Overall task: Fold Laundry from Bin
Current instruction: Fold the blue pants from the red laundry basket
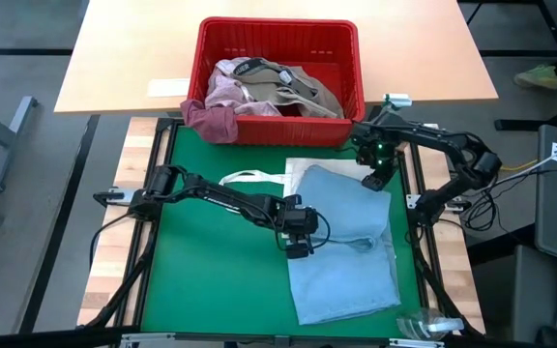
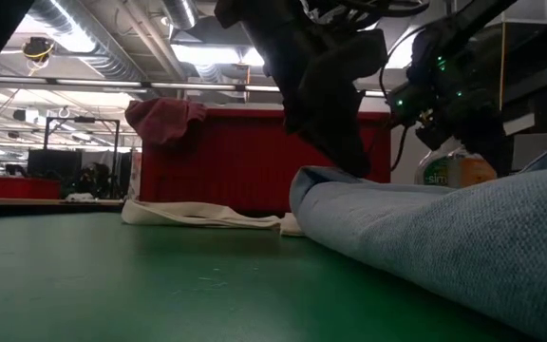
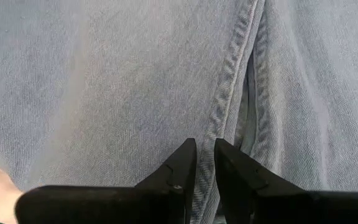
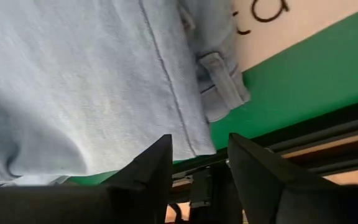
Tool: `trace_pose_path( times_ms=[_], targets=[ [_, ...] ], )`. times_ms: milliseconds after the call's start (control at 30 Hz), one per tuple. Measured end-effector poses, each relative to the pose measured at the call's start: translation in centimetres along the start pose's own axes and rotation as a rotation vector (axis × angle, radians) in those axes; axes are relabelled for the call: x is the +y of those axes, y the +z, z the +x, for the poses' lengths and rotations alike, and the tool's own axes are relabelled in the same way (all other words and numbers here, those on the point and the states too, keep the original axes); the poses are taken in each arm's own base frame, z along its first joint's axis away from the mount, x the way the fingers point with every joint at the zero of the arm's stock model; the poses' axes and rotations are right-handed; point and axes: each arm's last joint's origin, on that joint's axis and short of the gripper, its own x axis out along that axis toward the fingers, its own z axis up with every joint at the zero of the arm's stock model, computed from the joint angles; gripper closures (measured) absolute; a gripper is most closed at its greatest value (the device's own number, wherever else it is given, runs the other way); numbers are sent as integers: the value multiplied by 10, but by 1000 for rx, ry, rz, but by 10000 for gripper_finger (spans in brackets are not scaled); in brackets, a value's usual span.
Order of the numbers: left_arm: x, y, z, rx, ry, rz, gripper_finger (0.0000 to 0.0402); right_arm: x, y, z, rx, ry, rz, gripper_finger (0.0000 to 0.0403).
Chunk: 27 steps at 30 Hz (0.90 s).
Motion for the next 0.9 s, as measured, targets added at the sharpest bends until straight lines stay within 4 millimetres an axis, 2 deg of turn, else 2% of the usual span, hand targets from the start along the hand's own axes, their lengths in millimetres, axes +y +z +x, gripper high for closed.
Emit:
trace_pose_path(
  times_ms=[100, 400, 500, 667, 767, 900],
  targets=[
    [0, 0, 0, 0, 0, 0, 348, -1, 0, 7, 6, 11, 1, 249],
    [0, 0, 0, -2, 0, -1, 348, -9, -7, 50, 67, 16, 13, 249],
    [0, 1, 0, -8, -1, -2, 348, -10, -10, 57, 80, 39, 14, 249],
    [0, 2, 0, -18, -3, -4, 348, -8, -5, 57, 28, 100, 2, 250],
    [0, 2, 0, -18, -3, -4, 348, -8, -4, 57, 18, 116, 8, 267],
    [0, 2, 0, -18, 3, -4, 348, -8, -4, 57, 19, 116, 8, 326]
  ],
)
